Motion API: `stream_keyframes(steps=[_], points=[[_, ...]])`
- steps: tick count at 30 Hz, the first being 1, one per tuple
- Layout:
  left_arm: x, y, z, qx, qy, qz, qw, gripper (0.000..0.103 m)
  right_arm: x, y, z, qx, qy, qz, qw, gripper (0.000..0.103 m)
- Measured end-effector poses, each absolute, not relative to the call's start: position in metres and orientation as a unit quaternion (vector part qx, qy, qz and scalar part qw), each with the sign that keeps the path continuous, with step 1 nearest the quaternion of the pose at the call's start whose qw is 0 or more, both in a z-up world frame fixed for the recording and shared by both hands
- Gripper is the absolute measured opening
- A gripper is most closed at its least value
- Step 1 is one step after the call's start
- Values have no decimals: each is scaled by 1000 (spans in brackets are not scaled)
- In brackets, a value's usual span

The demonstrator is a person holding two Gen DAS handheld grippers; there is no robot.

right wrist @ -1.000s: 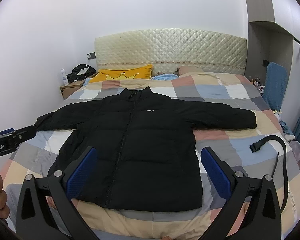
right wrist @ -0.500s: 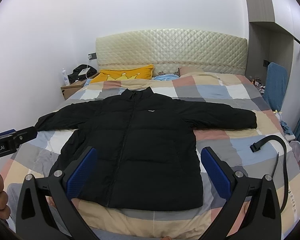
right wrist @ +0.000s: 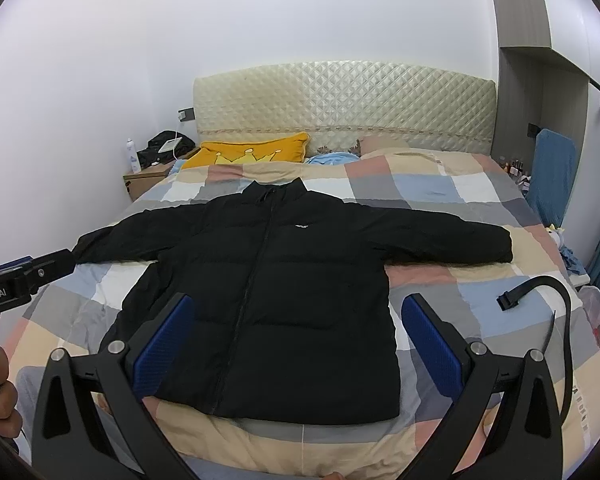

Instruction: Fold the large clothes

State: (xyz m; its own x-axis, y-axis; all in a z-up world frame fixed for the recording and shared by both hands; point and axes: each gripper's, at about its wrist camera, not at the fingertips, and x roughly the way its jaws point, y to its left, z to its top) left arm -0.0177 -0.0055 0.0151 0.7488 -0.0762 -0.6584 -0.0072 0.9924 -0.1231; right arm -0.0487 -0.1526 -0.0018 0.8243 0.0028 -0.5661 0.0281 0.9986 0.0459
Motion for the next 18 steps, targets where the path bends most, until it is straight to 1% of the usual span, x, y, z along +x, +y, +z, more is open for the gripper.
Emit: stream_keyframes(steps=[2,4,6,11,18], points=[[-16,-7,16,-57,353,-21,934,103,-49,-155,-1,31,296,-4,955,103],[-16,-8,26,-48,334,-19,941,103,-50,-158,2,34,292,-2,956,103],[-15,-15,40,-39,313,-19,949,103,-49,-164,6,37,289,-6,957,103],[0,-40,73,-33,294,-57,953,103,-39,-184,20,42,278,-15,960,103],[28,-84,128,-29,252,-78,964,103,-4,-247,37,62,280,-51,957,103]])
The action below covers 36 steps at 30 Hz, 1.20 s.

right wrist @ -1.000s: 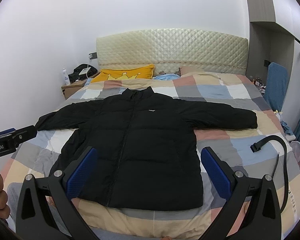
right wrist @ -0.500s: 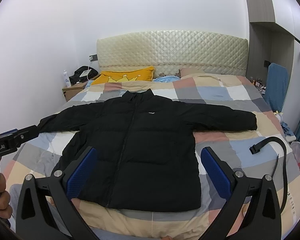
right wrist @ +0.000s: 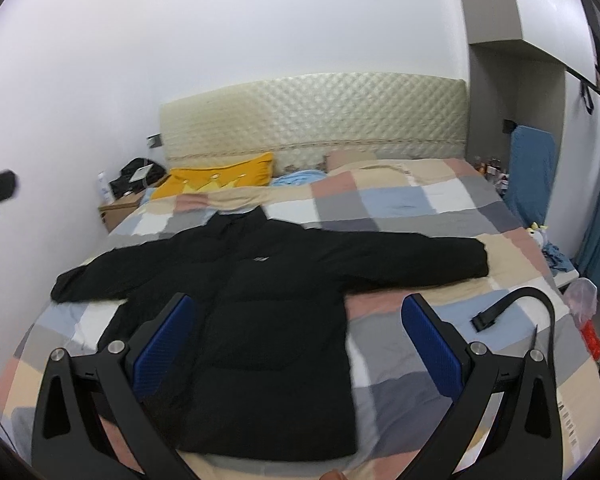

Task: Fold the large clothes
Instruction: 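Grasp the cuff of the sleeve nearest the right tool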

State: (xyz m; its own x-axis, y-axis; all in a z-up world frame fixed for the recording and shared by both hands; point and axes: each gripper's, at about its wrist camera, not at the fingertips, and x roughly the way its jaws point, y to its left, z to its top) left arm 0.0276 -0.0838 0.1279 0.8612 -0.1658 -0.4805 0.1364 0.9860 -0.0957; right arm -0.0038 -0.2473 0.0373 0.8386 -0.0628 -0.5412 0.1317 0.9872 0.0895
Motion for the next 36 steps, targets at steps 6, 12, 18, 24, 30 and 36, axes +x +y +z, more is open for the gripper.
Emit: stream_keyframes(steps=[6,12,18,24,30,36], points=[[70,-133,162,-45,242,-115,962,103,36,-304,52,70,289,-81,951,103],[112,-178,158,-28,260,-142,955,103,82,-365,42,68,299,-127,943,103],[141,-179,111,-21,262,-137,955,103,134,-433,-21,98,294,-142,940,103],[175,-139,34,-22,276,-105,955,103,178,-498,-111,147,303,-170,926,103],[216,-99,-29,-30,289,-47,956,103,205,-561,-183,224,283,-217,907,103],[263,-81,-89,-8,305,-7,952,103,215,-629,-228,297,249,-273,881,99]])
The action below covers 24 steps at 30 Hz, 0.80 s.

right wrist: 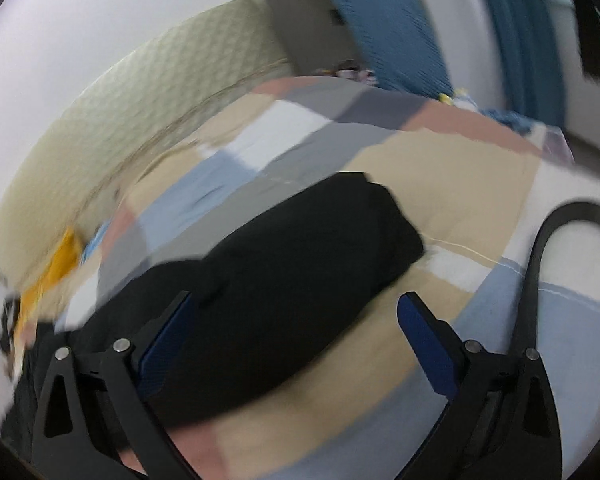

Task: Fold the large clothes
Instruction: 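Grasp the cuff of the sleeve nearest the right tool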

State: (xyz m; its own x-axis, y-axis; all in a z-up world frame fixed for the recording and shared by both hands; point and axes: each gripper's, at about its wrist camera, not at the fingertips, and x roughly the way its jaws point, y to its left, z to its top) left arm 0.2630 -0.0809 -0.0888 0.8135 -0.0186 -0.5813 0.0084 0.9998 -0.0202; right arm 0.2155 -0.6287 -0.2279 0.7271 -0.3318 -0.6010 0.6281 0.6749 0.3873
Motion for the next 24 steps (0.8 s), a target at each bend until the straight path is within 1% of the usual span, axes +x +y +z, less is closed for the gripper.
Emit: stream_keyframes(steps=[3,8,10,12,13,14,15,17,18,19,20,22,24], points=[[284,-75,-119,-6,311,-3,950,103,224,-648,-248,325,249,-273,871,96],[315,-72,-159,9,333,14,943,103,248,-670,-278,387,260,-252,848,95],[325,-71,-172,28,331,32,943,103,254,-674,-281,387,256,-256,848,95],[330,-72,-181,41,332,39,941,103,262,-675,-280,386,254,-266,846,88],[333,-71,-186,45,334,40,941,103,266,-676,-280,388,254,-268,845,77],[334,-70,-187,46,337,40,939,103,268,-677,-278,390,252,-265,845,58],[335,-69,-189,45,340,36,939,103,270,-678,-277,392,252,-264,844,51],[333,-67,-189,45,340,31,939,103,270,-678,-269,393,245,-269,845,24],[333,-66,-190,46,340,25,939,103,269,-676,-262,387,240,-274,847,19],[332,-65,-191,47,342,18,938,103,268,-673,-254,380,235,-281,849,11],[330,-63,-190,47,345,14,937,103,266,-669,-245,371,229,-286,853,8],[327,-57,-189,41,349,10,936,103,264,-661,-225,348,218,-294,863,7],[324,-52,-187,38,364,6,930,103,254,-661,-206,348,194,-300,867,6]])
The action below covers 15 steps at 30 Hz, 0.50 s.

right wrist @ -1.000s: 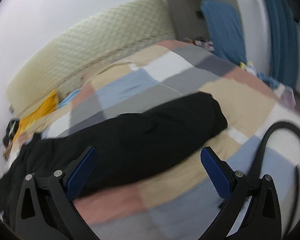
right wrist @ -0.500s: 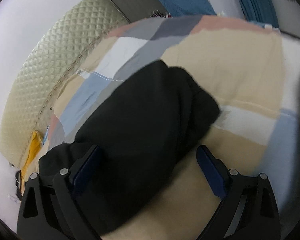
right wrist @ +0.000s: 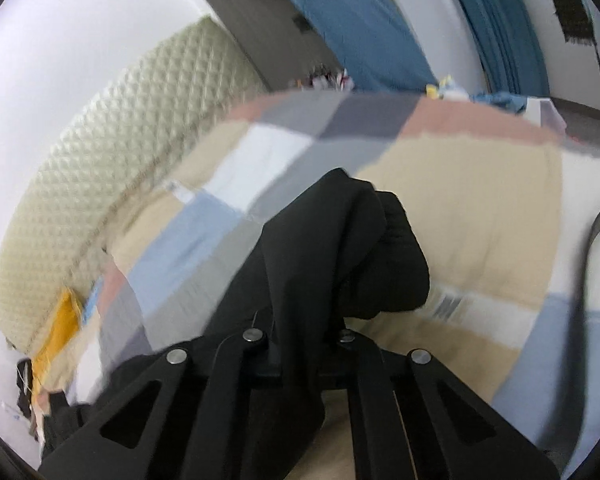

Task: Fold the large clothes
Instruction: 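Grasp the cuff of the sleeve nearest the right tool, then lift the sleeve with the right tool and fold it across the jacket body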

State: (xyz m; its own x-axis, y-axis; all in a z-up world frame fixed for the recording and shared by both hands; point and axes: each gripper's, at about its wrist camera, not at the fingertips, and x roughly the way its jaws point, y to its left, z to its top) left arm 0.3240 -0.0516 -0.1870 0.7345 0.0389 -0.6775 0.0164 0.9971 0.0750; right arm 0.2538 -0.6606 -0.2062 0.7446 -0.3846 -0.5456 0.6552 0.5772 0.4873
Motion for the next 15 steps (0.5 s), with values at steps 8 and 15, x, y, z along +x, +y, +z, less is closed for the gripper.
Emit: stream_keyframes(steps=[8,15], points=[[300,-32,-191,105,365,22,925,103,223,-643,-152,346,157,-310,871,6],[264,18,-166,44,373,14,927,103,219,-597,-80,253,140,-307,907,6]])
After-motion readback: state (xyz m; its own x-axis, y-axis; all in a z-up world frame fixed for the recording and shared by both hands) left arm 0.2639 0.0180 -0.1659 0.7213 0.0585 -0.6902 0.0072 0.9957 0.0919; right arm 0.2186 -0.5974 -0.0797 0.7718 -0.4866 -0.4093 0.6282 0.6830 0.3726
